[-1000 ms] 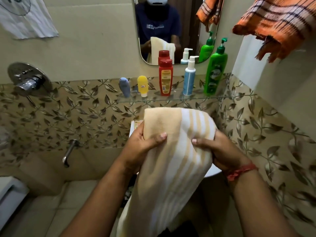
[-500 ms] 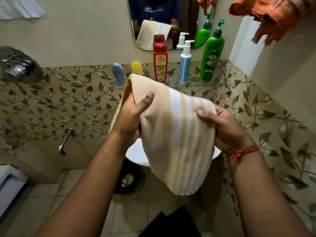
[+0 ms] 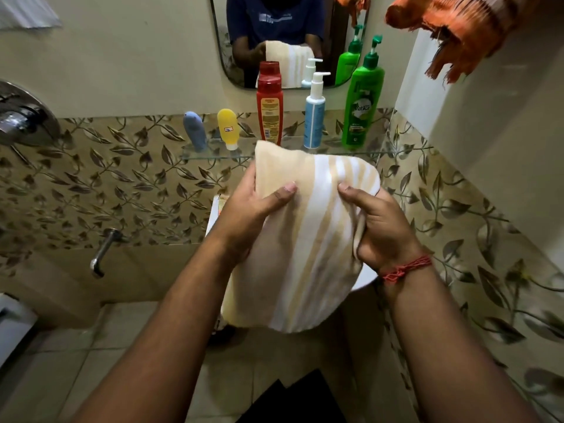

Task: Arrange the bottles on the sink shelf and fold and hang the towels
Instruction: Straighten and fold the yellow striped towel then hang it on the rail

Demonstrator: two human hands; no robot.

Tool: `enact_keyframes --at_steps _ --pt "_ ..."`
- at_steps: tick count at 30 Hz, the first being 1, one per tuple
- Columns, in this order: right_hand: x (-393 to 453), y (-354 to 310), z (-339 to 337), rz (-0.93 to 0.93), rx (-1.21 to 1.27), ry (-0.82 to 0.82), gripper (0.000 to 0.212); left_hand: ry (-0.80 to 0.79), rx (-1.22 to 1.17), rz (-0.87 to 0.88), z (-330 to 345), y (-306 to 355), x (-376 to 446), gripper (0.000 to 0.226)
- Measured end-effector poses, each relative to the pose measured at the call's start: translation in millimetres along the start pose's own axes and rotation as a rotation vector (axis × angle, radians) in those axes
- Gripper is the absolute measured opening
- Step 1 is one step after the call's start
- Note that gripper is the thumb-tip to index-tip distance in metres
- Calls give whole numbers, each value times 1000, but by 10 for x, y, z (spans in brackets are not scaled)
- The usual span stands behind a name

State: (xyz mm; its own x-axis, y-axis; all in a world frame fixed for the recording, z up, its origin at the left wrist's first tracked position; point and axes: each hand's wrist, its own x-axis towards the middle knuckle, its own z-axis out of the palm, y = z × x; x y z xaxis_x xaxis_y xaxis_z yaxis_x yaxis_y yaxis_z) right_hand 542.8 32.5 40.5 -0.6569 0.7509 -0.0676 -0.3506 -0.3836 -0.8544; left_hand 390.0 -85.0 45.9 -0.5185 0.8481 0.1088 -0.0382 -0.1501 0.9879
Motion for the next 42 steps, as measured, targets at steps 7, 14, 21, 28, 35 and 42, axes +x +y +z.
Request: enact_keyframes --at_steps 7,14,21,28,35,42 --pt "98 -36 -121 33 -273 117 27 228 254 48 101 -63 99 47" --pt "25 -135 -139 -128 -551 296 73 287 455 76 168 -27 214 78" --pt "-183 -376 8 -234 -966 258 72 -213 278 185 102 114 498 77" --pt "-264 -507 345 -323 -1483 670 13 -386 462 526 186 336 891 65" --pt "-662 -946 686 -380 -1711 1047 15 -431 540 861 571 781 1154 43" --pt "-1276 -2080 1206 -409 -2058 1333 15 -286 411 1180 1316 1718 1241 38"
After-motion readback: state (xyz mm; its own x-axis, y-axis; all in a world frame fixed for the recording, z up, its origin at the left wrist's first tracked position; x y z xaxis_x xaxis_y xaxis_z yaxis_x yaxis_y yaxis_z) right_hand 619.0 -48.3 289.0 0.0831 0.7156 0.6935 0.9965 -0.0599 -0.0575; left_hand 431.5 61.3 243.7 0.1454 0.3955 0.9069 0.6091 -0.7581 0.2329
